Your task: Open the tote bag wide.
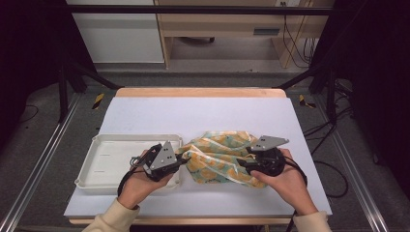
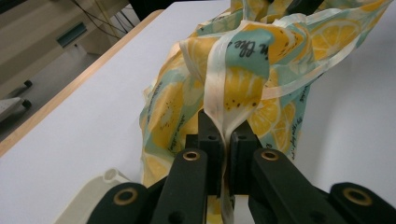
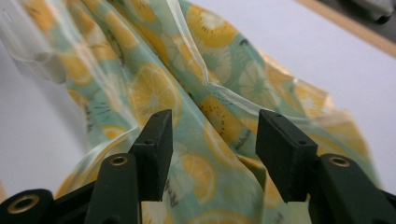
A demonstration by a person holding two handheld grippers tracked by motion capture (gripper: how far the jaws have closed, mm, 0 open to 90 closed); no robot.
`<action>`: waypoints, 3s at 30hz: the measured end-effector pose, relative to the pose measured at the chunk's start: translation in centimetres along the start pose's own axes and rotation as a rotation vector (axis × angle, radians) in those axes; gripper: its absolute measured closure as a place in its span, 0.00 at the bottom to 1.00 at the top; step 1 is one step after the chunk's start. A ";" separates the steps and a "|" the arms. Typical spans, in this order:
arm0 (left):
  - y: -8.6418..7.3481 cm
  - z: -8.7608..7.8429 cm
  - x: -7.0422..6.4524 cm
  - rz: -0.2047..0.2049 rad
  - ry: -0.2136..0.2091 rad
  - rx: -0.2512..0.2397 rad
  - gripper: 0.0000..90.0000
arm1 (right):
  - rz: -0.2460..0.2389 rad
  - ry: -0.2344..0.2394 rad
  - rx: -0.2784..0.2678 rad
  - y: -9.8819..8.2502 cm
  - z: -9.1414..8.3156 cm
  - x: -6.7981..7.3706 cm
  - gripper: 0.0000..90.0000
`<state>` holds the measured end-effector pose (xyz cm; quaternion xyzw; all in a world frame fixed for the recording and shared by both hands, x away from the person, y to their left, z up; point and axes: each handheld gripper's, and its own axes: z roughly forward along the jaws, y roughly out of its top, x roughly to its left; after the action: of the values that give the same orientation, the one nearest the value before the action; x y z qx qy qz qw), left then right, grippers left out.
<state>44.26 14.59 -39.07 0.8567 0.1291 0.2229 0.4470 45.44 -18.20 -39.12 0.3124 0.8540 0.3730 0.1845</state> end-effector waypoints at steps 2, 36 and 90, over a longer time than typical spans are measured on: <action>0.2 -0.2 -0.1 0.006 -0.005 -0.005 0.97 | -0.010 0.026 0.014 0.0 1.2 0.0 0.48; -1.1 -2.4 1.2 -0.073 0.030 0.049 0.61 | -0.029 -0.032 -0.049 -2.5 -0.5 1.9 0.99; 5.1 7.5 6.3 -0.181 0.085 0.153 0.99 | -0.133 0.086 0.055 -7.4 -1.2 5.8 0.99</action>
<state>53.54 8.97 -36.95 0.8630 0.2412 0.2072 0.3927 37.55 -18.82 -44.42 0.2434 0.8900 0.3492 0.1634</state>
